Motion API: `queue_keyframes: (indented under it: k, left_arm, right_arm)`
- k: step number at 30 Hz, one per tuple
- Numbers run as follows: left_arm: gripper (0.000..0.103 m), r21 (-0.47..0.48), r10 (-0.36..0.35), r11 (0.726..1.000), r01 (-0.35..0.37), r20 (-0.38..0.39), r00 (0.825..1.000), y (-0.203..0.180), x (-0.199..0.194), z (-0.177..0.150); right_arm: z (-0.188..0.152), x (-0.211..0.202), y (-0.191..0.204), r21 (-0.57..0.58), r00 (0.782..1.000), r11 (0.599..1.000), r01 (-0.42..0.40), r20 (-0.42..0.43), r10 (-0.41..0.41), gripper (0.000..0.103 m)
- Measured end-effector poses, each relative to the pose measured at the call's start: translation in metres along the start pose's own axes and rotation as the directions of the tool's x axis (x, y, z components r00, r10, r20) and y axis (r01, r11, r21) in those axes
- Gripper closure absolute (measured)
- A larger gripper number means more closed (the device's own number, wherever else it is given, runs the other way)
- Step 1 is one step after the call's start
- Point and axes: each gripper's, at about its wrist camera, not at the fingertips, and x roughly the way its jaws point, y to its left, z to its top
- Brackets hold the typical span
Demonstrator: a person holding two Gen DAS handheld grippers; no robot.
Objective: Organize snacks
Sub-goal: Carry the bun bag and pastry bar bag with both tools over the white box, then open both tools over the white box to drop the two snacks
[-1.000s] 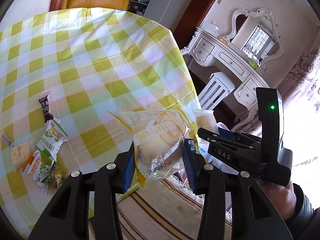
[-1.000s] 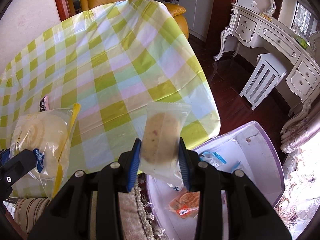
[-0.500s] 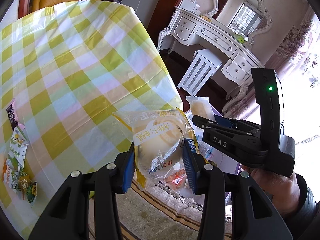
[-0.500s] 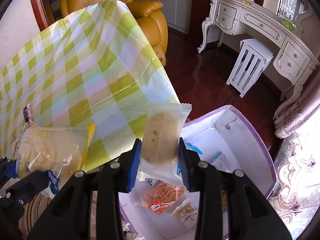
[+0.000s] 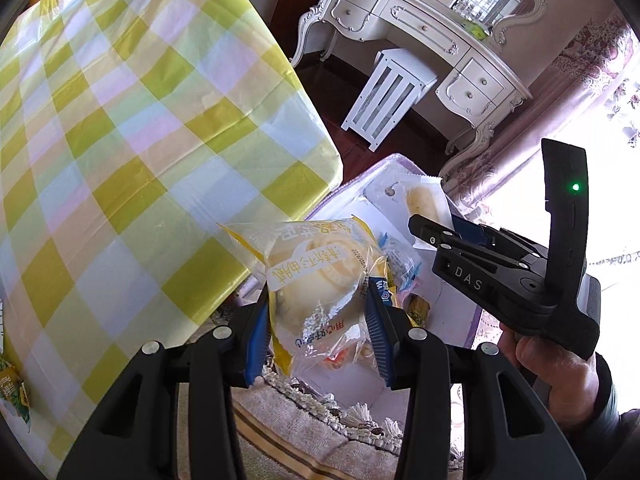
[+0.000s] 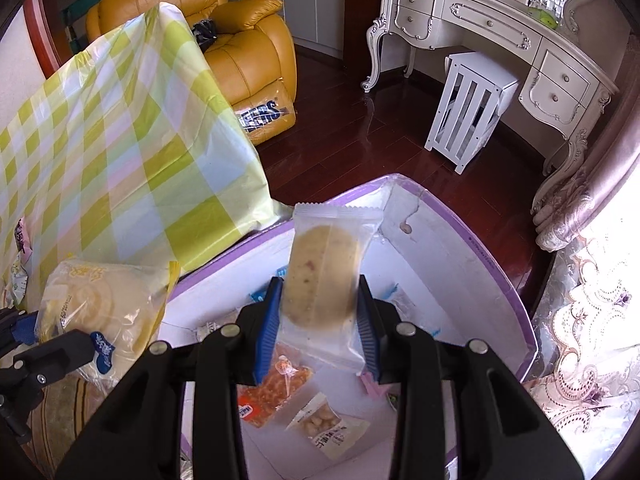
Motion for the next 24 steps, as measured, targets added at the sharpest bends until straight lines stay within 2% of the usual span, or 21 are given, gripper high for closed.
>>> queue_keyframes:
  k: [6, 14, 18, 24]
  left_arm:
    - [0.061, 0.076, 0.025, 0.997, -0.015, -0.127, 0.992, -0.024, 0.045, 0.009]
    - [0.060, 0.198, 0.117, 0.978, -0.064, -0.268, 0.956, -0.055, 0.105, 0.020]
    - [0.060, 0.222, 0.145, 0.972, -0.078, -0.307, 0.940, -0.060, 0.125, 0.020]
    - [0.057, 0.197, 0.160, 0.975, -0.098, -0.328, 0.931, -0.057, 0.136, 0.022]
  right_arm:
    - [-0.014, 0.018, -0.019, 0.002, 0.999, 0.999, 0.037, -0.015, -0.037, 0.067]
    - [-0.034, 0.044, -0.037, -0.010, 0.995, 0.997, 0.079, -0.061, -0.079, 0.067]
    - [-0.044, 0.056, -0.044, 0.002, 0.994, 0.998, 0.065, -0.093, -0.065, 0.067]
    - [-0.049, 0.064, -0.051, 0.023, 0.992, 0.998, 0.059, -0.117, -0.056, 0.067]
